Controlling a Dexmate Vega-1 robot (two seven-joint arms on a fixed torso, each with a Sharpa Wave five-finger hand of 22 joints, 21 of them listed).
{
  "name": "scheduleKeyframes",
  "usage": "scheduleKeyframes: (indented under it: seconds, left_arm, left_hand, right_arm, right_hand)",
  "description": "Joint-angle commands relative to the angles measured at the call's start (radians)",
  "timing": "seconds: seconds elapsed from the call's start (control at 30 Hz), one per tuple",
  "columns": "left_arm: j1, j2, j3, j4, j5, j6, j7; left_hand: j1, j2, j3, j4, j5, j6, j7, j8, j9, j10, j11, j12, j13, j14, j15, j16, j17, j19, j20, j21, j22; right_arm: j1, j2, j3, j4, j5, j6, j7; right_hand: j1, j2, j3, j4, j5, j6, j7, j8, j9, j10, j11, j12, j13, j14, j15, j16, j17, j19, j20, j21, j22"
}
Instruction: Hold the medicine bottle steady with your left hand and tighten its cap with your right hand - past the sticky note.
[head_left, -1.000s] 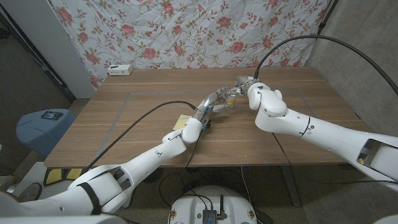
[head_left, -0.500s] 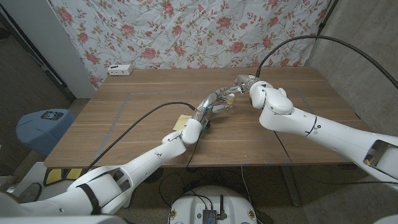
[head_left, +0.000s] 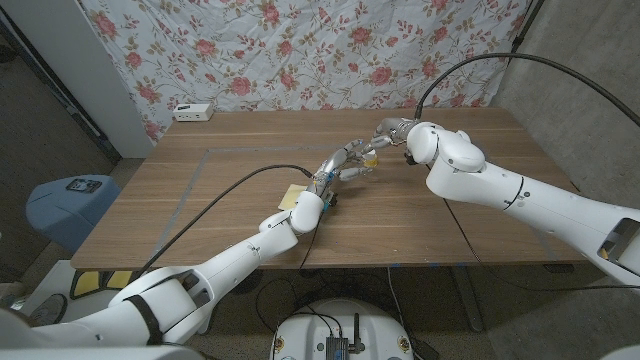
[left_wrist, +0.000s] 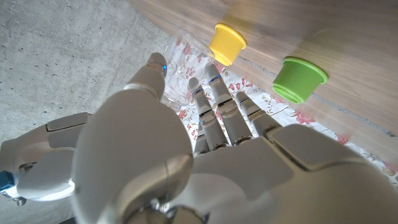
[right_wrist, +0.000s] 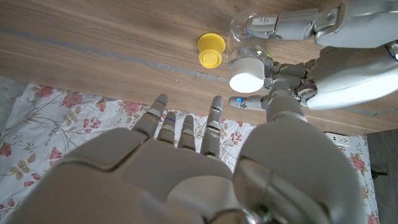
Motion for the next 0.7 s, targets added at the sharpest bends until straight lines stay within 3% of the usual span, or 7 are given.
scheduleKeyframes:
  seconds: [0.03, 0.23, 0.5, 0.7]
  left_arm:
    - [-0.017, -0.009, 0.001, 0.034, 0.003, -0.027, 0.006]
    - [-0.021, -0.012, 0.002, 0.041, 0.003, -0.029, 0.004]
    - [-0.029, -0.017, 0.005, 0.055, 0.002, -0.034, 0.003]
    - [-0.034, -0.021, 0.007, 0.064, 0.002, -0.038, 0.004]
  left_hand:
    - [0.007, 0.006, 0.008, 0.000, 0.006, 0.008, -0.001, -0.001, 0.003, 0.047, -0.035, 0.008, 0.006, 0.008, -0.090, 0.003, 0.000, 0.007, -0.144, 0.001, 0.002]
    - [0.006, 0.007, 0.009, 0.001, 0.006, 0.009, -0.001, -0.001, 0.003, 0.047, -0.037, 0.007, 0.006, 0.009, -0.090, 0.003, 0.000, 0.007, -0.144, 0.000, 0.002]
    - [0.006, 0.008, 0.010, 0.001, 0.006, 0.010, -0.002, -0.001, 0.003, 0.049, -0.039, 0.007, 0.006, 0.010, -0.090, 0.002, 0.000, 0.007, -0.144, 0.000, 0.002]
    - [0.006, 0.006, 0.011, 0.001, 0.006, 0.012, -0.002, -0.001, 0.003, 0.049, -0.038, 0.007, 0.007, 0.008, -0.090, 0.001, 0.000, 0.007, -0.144, 0.000, 0.002]
  right_arm:
    - [0.043, -0.031, 0.006, -0.009, 0.056, 0.024, 0.072]
    - [0.057, -0.033, -0.004, 0.001, 0.060, 0.036, 0.087]
    - [0.077, -0.030, -0.014, 0.029, 0.062, 0.065, 0.111]
    - [0.081, -0.026, -0.019, 0.042, 0.051, 0.080, 0.116]
  right_hand:
    - [0.018, 0.004, 0.007, -0.007, 0.009, -0.021, 0.004, -0.011, 0.003, -0.018, 0.007, -0.002, 0.005, -0.016, 0.004, 0.000, 0.001, -0.009, 0.003, -0.002, 0.004]
    - [0.035, 0.003, 0.014, -0.012, 0.012, -0.050, 0.006, -0.024, 0.003, -0.036, 0.009, -0.001, 0.006, -0.031, 0.008, 0.001, 0.001, -0.015, 0.006, -0.001, 0.003]
    - [0.092, -0.001, 0.035, -0.022, 0.016, -0.113, -0.048, -0.048, 0.005, -0.071, 0.004, 0.002, 0.006, -0.045, 0.010, 0.006, 0.001, -0.019, 0.009, 0.002, 0.003]
    - [0.108, -0.004, 0.040, -0.021, 0.016, -0.128, -0.080, -0.052, 0.005, -0.077, 0.000, 0.005, 0.006, -0.050, 0.010, 0.008, 0.001, -0.019, 0.011, 0.003, 0.003]
